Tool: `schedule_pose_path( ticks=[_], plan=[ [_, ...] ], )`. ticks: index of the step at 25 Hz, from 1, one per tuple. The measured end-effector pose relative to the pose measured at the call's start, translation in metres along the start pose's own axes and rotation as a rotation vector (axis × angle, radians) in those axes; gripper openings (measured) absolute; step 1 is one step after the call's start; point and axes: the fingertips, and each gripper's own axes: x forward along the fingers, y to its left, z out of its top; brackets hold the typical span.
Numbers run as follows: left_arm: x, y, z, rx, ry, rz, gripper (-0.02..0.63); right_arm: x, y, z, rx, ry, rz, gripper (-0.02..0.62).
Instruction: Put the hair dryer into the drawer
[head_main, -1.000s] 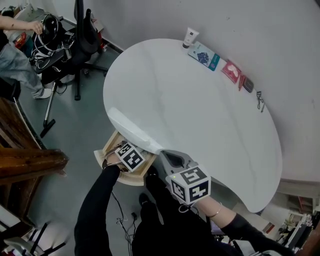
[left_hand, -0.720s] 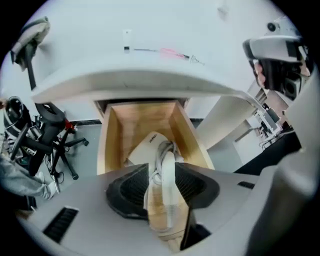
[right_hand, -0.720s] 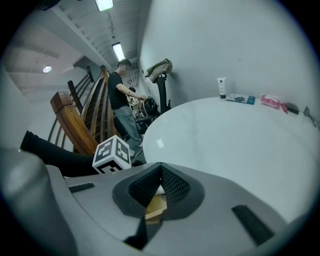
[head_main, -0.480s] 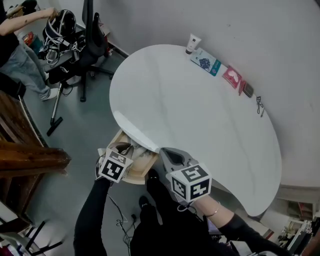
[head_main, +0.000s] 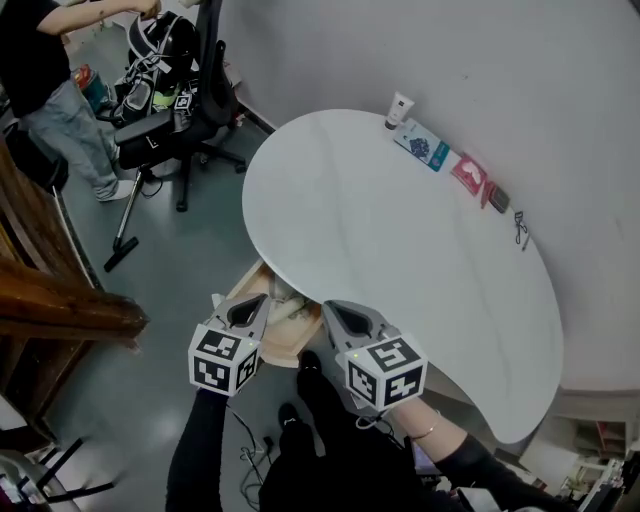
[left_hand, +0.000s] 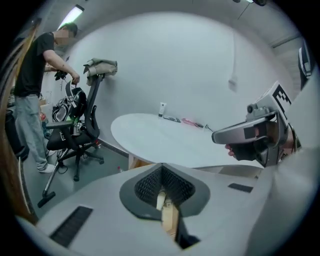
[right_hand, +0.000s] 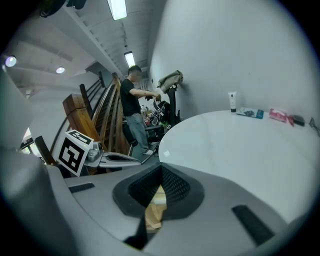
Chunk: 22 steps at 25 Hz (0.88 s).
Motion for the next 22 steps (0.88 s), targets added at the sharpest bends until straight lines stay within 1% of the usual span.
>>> schedule_pose_path(
  ticks=[3, 11, 14, 18, 22],
  plan=[
    [-0.02, -0.003, 0.006, -0.021, -0.049, 0.024, 0.009, -0.005, 0.012, 0.003, -0.015, -0.027, 0.02, 0.002],
    [-0.084, -0.012, 0.02, -0.046, -0.192, 0.093, 0.008, -0.024, 0.048, 0.014, -0.061, -0.127, 0.085, 0.002],
    [-0.107, -0.015, 0.028, -0.031, -0.239, 0.113, 0.008, -0.034, 0.059, 0.018, -0.085, -0.168, 0.099, 0.002],
    [-0.134, -0.02, 0.033, -0.017, -0.281, 0.13, 0.008, -0.049, 0.074, 0.02, -0.105, -0.226, 0.137, 0.002],
    [-0.158, -0.029, 0.038, -0.004, -0.323, 0.144, 0.008, -0.065, 0.088, 0.023, -0.116, -0.266, 0.156, 0.002]
  ],
)
